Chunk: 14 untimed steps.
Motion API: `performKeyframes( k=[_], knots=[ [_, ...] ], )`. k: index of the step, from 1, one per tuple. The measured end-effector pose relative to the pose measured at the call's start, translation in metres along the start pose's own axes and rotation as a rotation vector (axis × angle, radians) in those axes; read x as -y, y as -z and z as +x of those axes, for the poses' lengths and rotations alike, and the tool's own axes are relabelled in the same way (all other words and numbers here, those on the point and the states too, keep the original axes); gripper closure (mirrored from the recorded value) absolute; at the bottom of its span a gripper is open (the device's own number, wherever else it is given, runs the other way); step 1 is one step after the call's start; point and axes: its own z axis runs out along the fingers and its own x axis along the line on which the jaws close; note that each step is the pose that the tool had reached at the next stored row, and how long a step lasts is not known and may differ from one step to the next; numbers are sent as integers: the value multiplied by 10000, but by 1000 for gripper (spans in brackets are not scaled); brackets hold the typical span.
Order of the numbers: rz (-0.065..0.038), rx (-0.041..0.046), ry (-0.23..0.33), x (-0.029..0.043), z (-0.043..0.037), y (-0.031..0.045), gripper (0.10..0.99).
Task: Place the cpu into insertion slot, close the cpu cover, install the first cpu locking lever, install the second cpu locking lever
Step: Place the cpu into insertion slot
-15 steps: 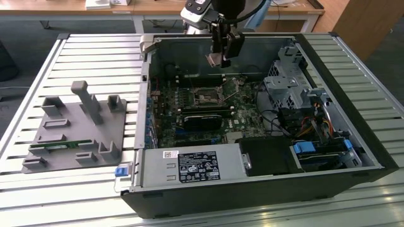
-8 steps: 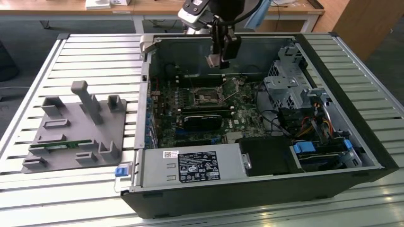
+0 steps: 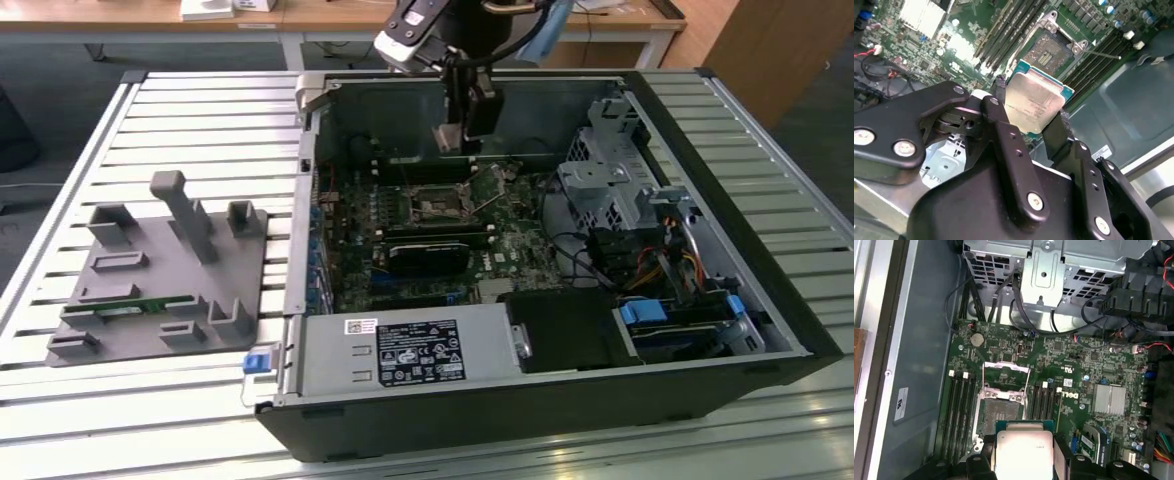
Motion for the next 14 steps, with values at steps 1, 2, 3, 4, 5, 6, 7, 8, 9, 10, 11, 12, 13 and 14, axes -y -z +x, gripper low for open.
performKeyframes(
  k=[1, 2, 3, 4, 5, 6, 7, 8, 9, 10, 11, 12, 13, 14],
  knots=[
    [-2, 1, -60, 1, 7, -18, 545],
    [-2, 5, -175, 2, 9, -35, 545],
    [-1, 12, -300, 3, 10, -51, 545],
    [1, 22, -437, 4, 11, -65, 545],
    [3, 31, -574, 5, 13, -83, 545],
    [4, 37, -663, 6, 20, -100, 545],
    [5, 39, -697, 5, 38, -118, 545],
    [4, 38, -699, 4, 56, -136, 545],
    [3, 38, -695, 4, 70, -155, 545],
    [-3, 36, -680, 7, 83, -173, 545],
    [-13, 36, -646, 9, 94, -190, 545],
    [-26, 33, -591, 13, 101, -210, 545],
    [-36, 31, -536, 17, 107, -227, 545],
    [-45, 29, -485, 19, 115, -245, 545]
  ],
)
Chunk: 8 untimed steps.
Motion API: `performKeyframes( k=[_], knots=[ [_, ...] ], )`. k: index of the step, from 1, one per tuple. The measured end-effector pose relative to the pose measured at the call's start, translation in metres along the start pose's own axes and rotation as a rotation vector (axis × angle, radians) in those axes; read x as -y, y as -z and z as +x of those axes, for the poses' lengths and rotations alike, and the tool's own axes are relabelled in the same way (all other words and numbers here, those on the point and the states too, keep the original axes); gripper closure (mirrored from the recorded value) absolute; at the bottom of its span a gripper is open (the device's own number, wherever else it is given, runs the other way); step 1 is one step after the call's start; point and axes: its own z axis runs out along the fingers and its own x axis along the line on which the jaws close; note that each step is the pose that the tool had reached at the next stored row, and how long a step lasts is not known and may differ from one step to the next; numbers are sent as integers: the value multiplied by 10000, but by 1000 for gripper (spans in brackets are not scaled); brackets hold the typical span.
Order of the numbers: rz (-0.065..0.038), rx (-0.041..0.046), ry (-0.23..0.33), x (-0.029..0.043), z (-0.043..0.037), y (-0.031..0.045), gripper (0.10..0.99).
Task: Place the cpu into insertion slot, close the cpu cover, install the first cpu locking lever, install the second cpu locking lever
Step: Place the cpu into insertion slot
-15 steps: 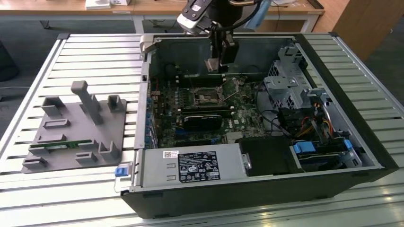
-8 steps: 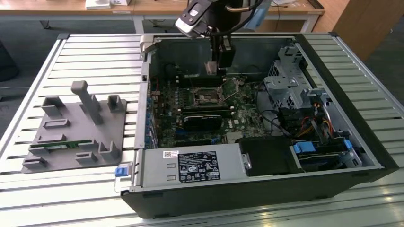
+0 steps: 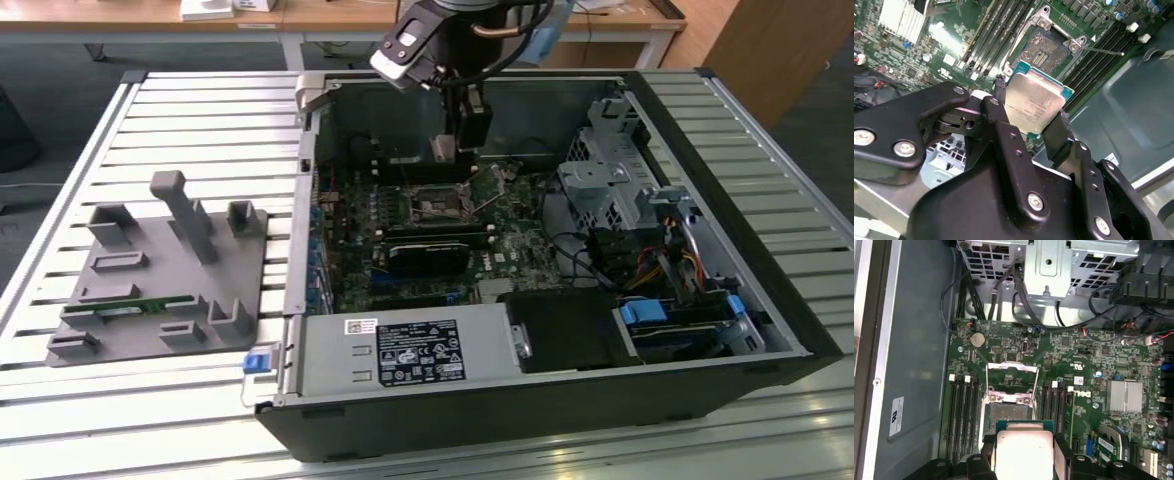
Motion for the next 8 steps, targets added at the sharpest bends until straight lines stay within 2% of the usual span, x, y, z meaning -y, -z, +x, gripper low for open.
performKeyframes(
  k=[8],
  knots=[
    [-1, 9, -140, 7, 29, -145, 545]
  ],
)
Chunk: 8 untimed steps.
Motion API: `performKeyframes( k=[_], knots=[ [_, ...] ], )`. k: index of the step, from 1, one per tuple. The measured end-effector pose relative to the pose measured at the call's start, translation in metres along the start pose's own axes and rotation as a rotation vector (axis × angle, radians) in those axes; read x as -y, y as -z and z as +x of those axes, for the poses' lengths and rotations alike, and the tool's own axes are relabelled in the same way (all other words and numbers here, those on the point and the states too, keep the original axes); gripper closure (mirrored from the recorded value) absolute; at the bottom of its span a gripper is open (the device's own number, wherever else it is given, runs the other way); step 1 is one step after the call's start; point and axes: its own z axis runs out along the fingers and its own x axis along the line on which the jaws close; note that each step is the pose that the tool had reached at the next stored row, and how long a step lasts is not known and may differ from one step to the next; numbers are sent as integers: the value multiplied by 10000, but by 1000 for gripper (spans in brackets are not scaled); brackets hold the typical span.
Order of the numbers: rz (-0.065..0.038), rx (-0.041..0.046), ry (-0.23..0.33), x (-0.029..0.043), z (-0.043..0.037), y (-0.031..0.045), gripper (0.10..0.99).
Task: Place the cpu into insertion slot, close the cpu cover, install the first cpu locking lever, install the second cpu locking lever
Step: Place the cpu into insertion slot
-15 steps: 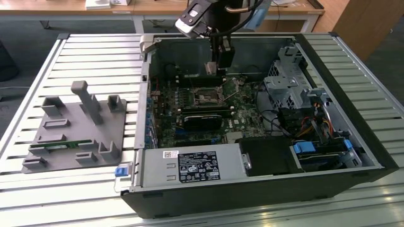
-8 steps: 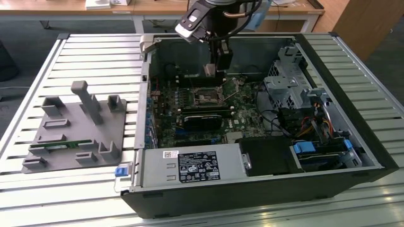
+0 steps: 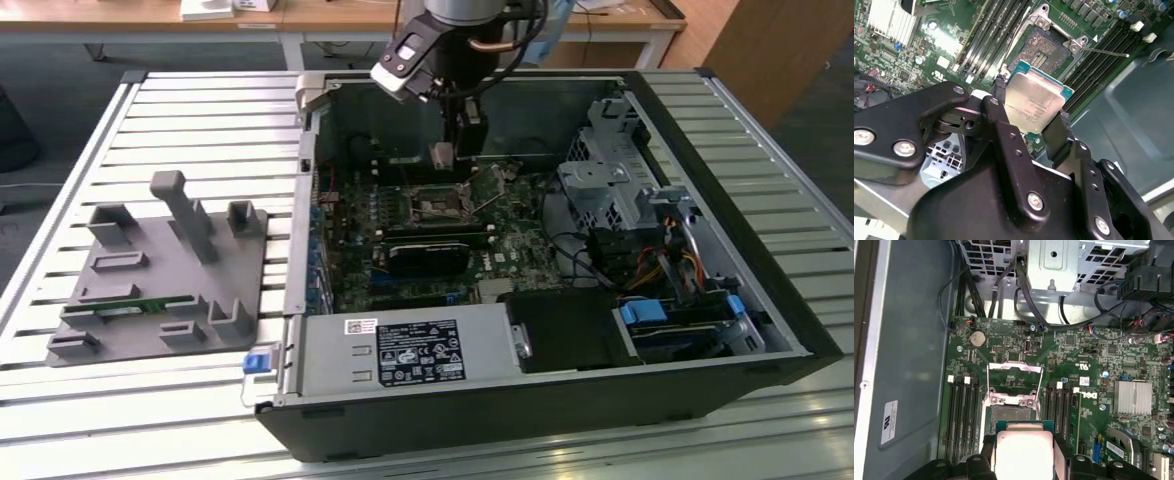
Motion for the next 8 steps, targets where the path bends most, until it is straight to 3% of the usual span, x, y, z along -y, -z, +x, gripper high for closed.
performKeyframes(
  k=[8],
  knots=[
    [2, 18, -141, 19, 10, -123, 545]
  ],
)
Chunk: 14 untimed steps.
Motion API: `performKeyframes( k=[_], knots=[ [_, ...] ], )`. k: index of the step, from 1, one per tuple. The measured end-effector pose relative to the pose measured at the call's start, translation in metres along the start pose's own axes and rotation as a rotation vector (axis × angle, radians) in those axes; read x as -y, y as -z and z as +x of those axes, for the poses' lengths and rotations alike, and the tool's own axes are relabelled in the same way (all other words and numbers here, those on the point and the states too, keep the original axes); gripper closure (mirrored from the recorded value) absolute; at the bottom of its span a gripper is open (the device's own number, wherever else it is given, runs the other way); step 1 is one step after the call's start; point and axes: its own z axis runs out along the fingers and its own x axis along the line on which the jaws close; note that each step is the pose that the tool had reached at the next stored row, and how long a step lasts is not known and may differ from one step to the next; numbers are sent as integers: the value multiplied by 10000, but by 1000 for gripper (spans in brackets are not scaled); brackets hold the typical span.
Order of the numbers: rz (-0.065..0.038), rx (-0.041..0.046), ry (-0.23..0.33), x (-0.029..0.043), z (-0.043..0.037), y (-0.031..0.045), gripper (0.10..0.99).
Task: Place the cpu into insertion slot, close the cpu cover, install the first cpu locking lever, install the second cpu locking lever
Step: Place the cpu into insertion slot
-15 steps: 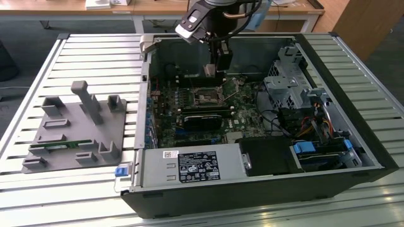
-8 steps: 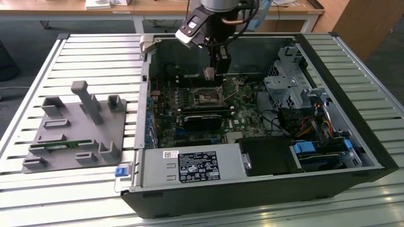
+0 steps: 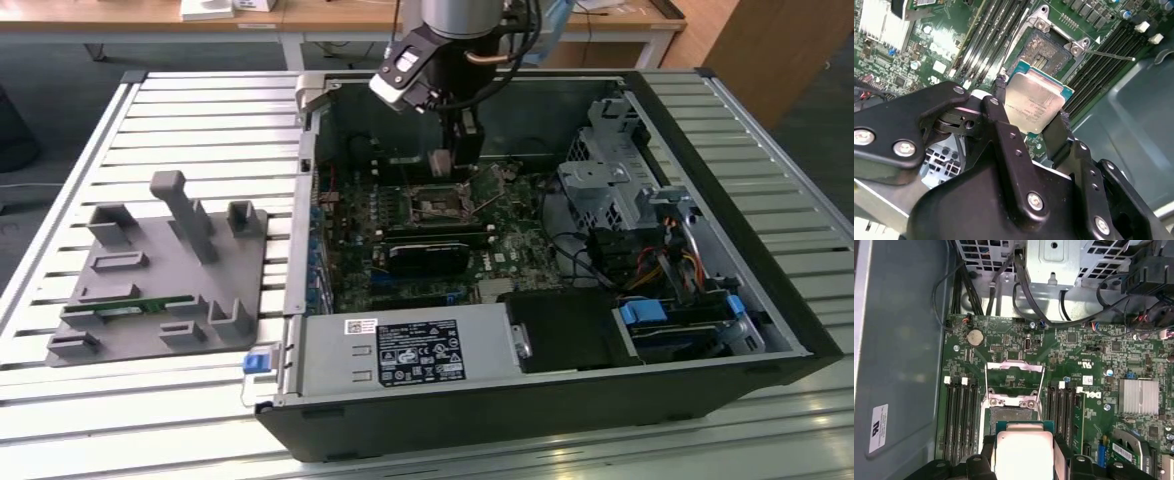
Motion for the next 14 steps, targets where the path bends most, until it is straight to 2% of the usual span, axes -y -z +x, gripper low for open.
performKeyframes(
  k=[8, 14],
  knots=[
    [1, 29, -1, 14, 44, -145, 545],
    [1, 33, -1, 67, 51, -251, 545]
  ],
)
